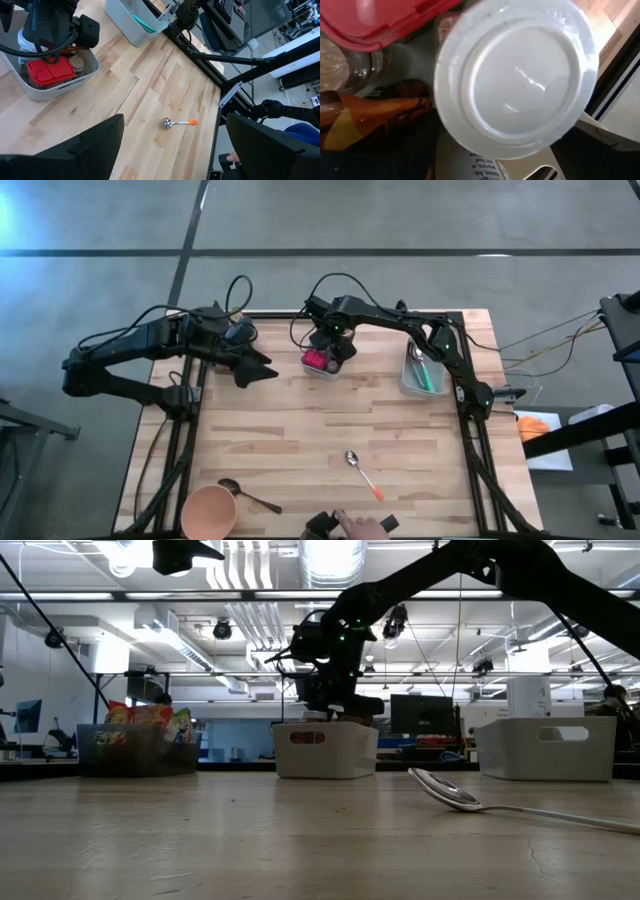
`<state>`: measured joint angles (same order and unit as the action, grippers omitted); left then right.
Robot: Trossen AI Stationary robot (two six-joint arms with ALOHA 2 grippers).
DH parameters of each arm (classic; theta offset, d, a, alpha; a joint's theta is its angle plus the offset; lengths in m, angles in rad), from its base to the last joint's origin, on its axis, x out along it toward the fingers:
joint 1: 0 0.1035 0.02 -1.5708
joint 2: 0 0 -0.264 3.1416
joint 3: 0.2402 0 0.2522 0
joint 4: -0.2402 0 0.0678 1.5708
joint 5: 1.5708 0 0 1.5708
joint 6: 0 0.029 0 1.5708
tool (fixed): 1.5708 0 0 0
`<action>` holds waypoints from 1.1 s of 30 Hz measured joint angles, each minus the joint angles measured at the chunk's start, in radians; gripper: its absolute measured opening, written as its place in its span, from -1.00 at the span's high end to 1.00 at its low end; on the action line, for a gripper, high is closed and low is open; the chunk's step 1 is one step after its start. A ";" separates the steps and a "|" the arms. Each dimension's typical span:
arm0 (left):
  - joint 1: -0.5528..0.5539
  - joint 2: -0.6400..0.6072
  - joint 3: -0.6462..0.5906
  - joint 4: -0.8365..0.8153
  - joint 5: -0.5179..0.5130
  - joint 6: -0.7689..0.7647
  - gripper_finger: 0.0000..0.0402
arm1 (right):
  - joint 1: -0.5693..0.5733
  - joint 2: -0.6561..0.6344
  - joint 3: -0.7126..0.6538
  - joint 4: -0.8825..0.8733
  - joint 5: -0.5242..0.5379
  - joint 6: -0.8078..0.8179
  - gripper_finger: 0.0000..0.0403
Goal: Pick & Place Food Item
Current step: Put the brown seasoning bottle into the left gray bin, then put the orange spoon into the right gray bin
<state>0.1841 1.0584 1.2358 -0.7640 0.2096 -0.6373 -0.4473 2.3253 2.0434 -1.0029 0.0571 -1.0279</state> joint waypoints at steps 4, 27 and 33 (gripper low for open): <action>0.000 0.000 0.000 0.000 0.000 0.000 -0.76 | 0.002 0.000 0.000 0.009 0.014 0.000 -0.70; 0.000 -0.007 0.000 -0.027 0.001 -0.011 -0.76 | 0.068 -0.076 0.083 -0.129 0.200 0.253 -0.71; 0.000 -0.014 0.000 -0.027 0.012 -0.012 -0.76 | 0.089 -0.137 0.083 -0.128 0.206 0.328 -0.71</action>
<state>0.1841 1.0448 1.2358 -0.7914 0.2216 -0.6491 -0.3588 2.1882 2.1262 -1.1313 0.2630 -0.7000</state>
